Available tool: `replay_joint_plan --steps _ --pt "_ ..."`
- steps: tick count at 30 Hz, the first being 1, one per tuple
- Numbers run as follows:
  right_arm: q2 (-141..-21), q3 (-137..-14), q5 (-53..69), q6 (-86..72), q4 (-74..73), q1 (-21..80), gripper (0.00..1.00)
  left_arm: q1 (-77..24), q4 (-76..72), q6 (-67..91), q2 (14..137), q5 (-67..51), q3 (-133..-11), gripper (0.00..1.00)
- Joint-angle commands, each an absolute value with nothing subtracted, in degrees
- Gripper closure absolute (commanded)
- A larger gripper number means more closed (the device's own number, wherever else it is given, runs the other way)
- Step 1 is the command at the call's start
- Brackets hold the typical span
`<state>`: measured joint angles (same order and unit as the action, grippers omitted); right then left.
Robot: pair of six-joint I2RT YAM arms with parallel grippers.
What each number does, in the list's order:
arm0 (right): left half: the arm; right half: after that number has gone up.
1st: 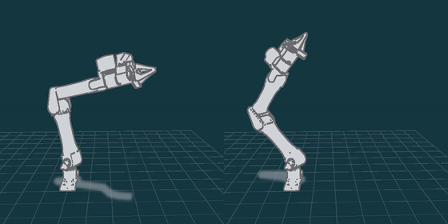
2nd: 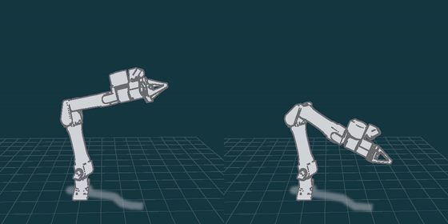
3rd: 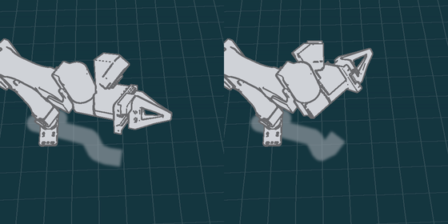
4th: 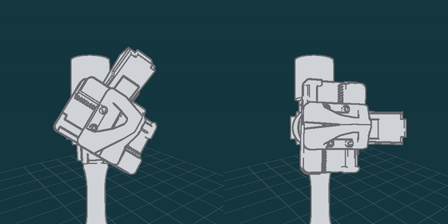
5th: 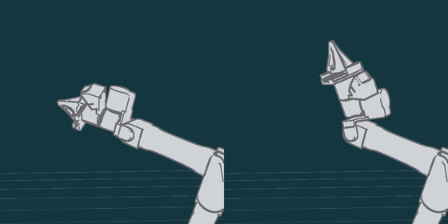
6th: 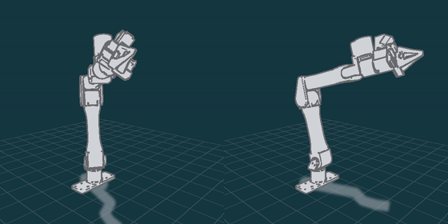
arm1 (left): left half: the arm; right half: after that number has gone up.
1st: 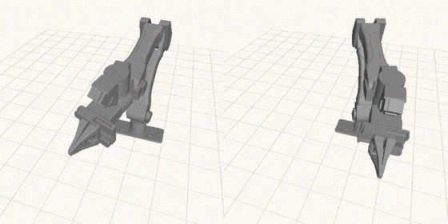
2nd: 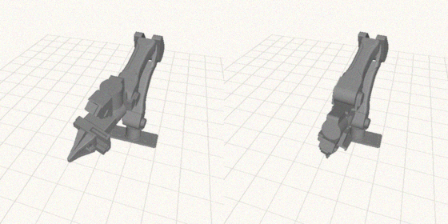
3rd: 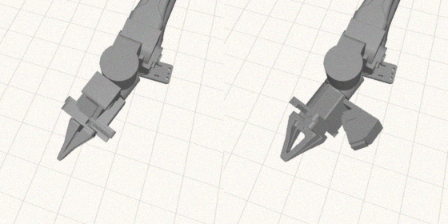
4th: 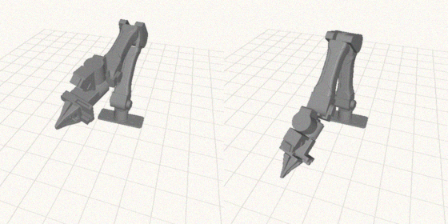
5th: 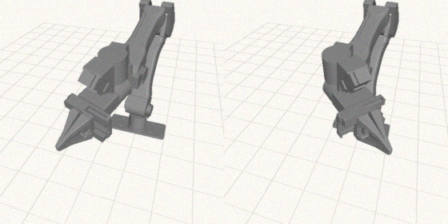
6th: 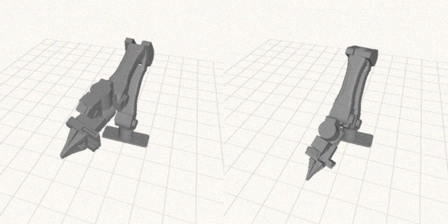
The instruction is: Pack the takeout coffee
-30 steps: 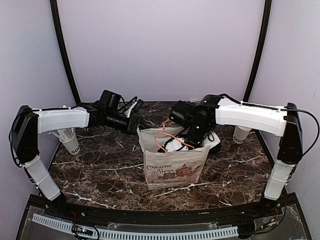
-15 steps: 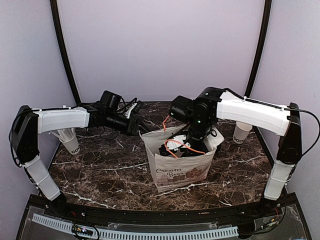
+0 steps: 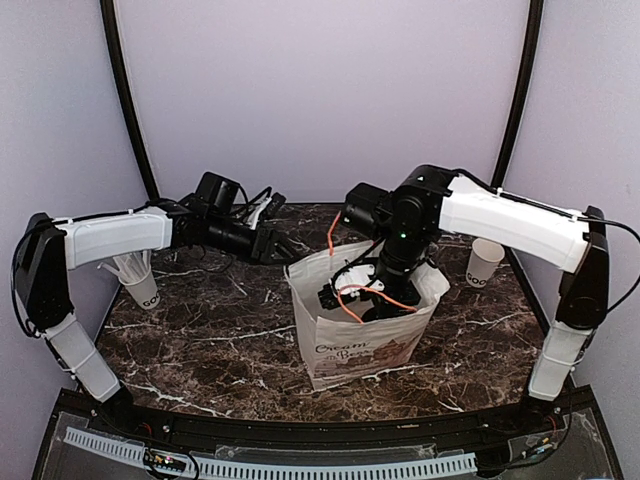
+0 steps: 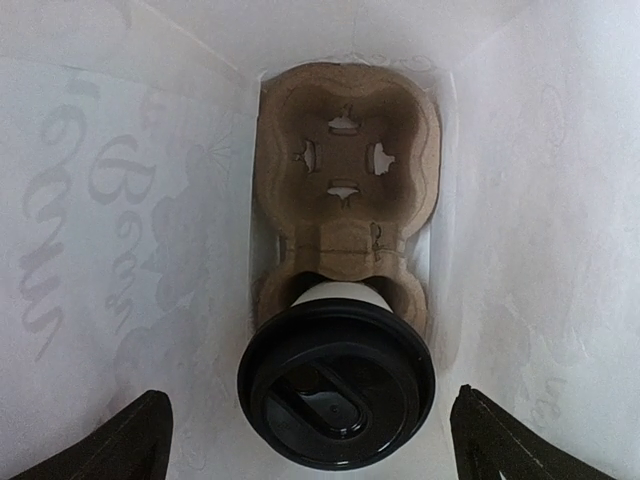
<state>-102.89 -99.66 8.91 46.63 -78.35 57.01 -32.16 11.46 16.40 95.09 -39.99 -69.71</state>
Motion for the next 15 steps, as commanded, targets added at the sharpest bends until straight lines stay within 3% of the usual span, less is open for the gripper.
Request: replay_joint_plan --steps 1,15 --pt "-99.76 -103.85 11.33 48.05 -80.74 57.38 0.01 -32.52 15.88 13.45 89.32 -38.93 -73.94 0.49" --pt "-98.45 -110.84 8.89 48.14 -81.11 57.39 0.01 -35.06 17.13 11.41 82.41 -41.17 -77.78 0.48"
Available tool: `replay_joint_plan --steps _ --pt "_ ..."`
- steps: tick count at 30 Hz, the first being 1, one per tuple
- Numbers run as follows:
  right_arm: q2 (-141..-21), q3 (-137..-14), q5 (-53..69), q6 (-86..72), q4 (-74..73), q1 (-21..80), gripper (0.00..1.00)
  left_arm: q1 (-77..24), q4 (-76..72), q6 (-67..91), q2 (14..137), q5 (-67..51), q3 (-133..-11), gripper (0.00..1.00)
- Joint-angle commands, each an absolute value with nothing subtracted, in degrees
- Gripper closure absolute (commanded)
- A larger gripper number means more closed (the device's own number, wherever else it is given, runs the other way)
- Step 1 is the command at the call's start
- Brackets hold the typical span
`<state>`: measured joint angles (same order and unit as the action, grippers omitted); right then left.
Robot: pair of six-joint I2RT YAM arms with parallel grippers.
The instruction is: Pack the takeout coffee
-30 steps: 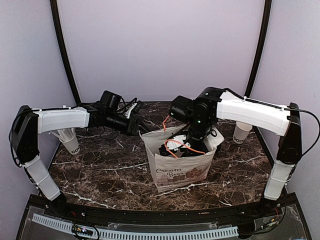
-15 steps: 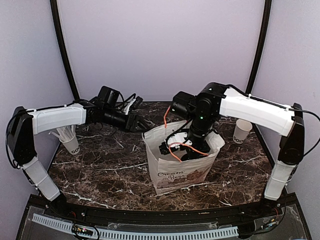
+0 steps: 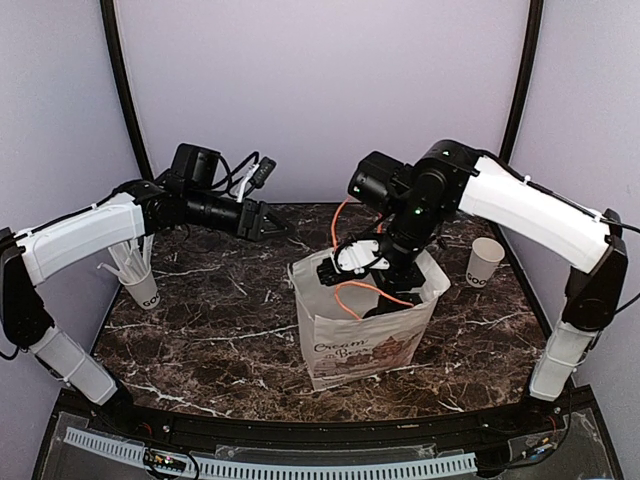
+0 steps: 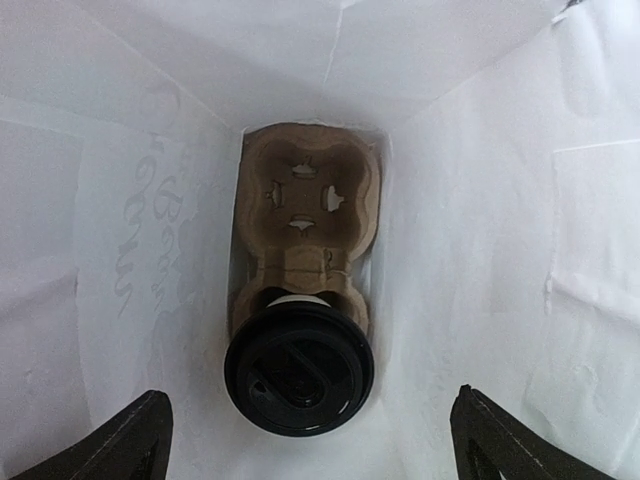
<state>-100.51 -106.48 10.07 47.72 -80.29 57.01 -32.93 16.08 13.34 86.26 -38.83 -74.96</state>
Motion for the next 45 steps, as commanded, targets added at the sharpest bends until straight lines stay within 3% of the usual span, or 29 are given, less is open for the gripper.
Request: replay_joint_plan --steps 1,11,20,24,29,36,45 --pt "-98.2 -111.39 8.55 48.35 -81.1 57.37 0.01 -36.23 17.7 11.2 82.24 -40.9 -79.23 0.48" --pt "-96.13 -112.68 7.2 48.87 -79.99 57.39 0.01 -45.62 33.7 4.6 89.21 -35.27 -92.09 0.45" --pt "-94.7 -113.04 6.38 49.22 -80.51 57.49 0.01 -49.43 38.15 0.5 93.19 -28.17 -95.33 0.47" --pt "-93.4 -114.4 5.42 49.85 -80.62 57.71 0.01 -49.63 38.12 0.36 93.97 -28.75 -95.97 0.57" --pt "-91.05 -115.57 2.14 49.48 -77.02 57.74 0.01 -49.61 38.54 0.35 95.15 -29.4 -96.78 0.81" --pt "-86.78 -118.35 -4.02 50.58 -68.68 54.3 0.01 -49.66 39.72 -2.62 97.13 -29.1 -99.15 0.99" --pt "-84.02 -117.86 -4.6 47.78 -59.56 39.71 0.01 -49.61 47.15 -10.04 97.96 -15.93 -108.69 1.0"
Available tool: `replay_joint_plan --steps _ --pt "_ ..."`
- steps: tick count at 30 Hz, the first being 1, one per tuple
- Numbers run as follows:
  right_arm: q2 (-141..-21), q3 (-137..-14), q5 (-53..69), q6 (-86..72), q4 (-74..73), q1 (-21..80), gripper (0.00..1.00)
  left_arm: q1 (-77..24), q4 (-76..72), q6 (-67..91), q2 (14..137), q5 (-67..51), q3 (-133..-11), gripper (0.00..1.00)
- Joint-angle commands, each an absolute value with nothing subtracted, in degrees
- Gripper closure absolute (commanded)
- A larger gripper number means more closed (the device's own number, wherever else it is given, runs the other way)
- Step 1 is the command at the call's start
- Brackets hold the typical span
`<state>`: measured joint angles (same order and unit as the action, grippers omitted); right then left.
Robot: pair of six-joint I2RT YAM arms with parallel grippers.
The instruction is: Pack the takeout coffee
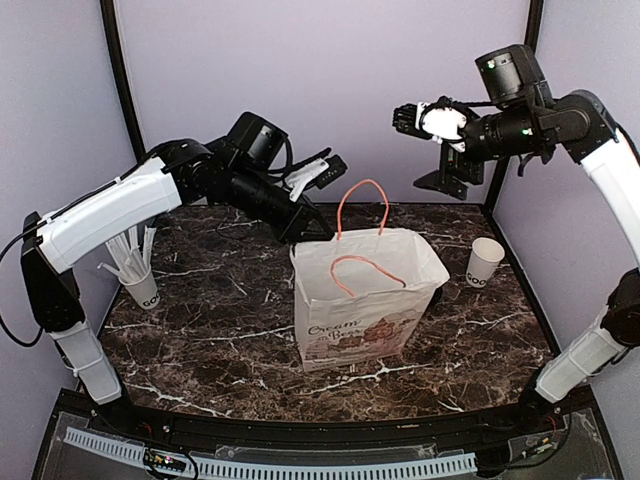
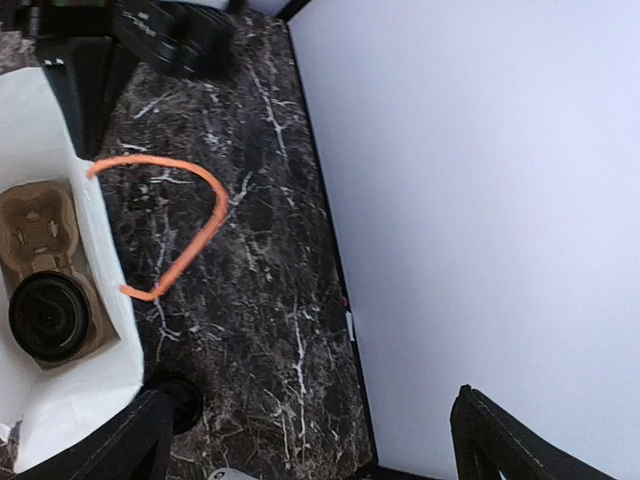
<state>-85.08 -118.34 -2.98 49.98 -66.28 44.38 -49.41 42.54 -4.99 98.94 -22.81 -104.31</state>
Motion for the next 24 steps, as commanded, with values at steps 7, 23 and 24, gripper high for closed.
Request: replay_joint_plan --steps 7,23,24 --pt "-82.07 -110.0 -0.76 46.76 -55.24 28.48 0.01 -49.6 47.22 -13.94 97.47 -7.81 -107.75 1.0" --pt "-80.42 -101.67 1.72 45.41 -56.72 25.87 0.01 -50.6 32.79 -7.03 88.45 -17.91 -93.18 1.0" --pt "-80.55 -102.25 1.75 45.25 -56.67 25.65 0.01 -50.88 32.61 -6.9 88.3 -18.03 -92.62 1.0"
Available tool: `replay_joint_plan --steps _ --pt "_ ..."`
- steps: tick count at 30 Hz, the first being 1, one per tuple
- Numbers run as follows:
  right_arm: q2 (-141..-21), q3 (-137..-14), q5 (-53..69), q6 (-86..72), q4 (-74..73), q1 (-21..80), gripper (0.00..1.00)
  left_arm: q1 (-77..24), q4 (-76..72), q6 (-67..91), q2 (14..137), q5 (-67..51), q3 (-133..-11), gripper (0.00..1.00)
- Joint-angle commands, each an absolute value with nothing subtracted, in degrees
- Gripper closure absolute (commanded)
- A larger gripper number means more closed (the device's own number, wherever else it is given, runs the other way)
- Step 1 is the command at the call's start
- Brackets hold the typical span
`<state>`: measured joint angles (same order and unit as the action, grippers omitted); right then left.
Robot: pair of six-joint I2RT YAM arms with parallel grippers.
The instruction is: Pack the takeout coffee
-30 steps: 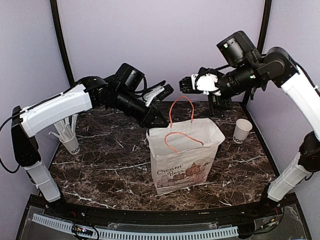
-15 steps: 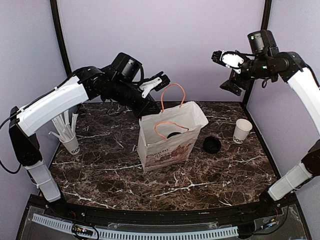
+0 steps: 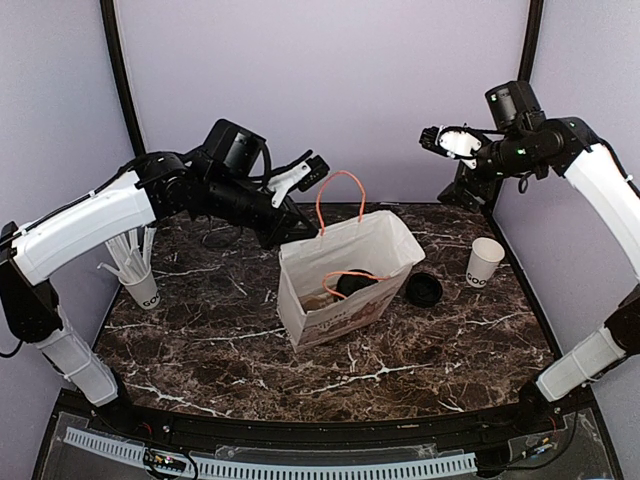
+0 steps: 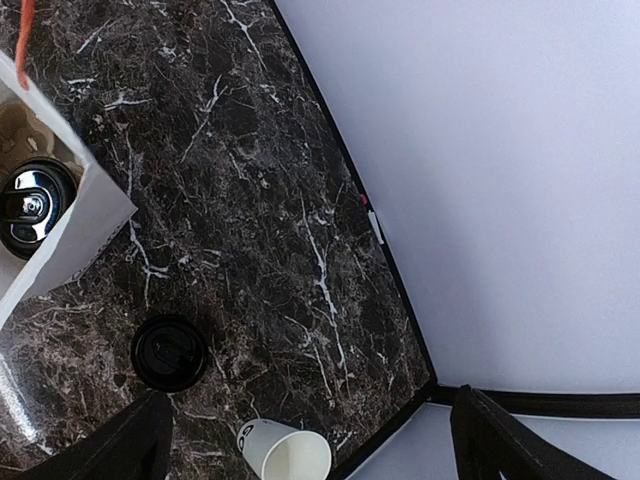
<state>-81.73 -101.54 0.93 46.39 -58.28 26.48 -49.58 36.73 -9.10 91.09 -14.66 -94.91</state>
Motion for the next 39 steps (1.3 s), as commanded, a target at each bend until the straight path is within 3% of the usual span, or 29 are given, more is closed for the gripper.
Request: replay_joint_plan --steps 1,29,39 --pt "-80.62 -102.5 1.82 45.08 -56.57 25.46 0.01 -51.52 32.21 -6.56 88.08 -18.2 -92.36 1.0" --pt "-81.27 -101.64 3.12 45.08 -57.63 24.25 0.01 -66.59 28.6 -0.28 83.42 -18.65 -83.15 1.0" --pt "-80.24 -100.77 2.99 45.36 -57.74 24.26 0.01 -65.24 31.06 -3.0 85.39 -9.17 -86.66 1.0"
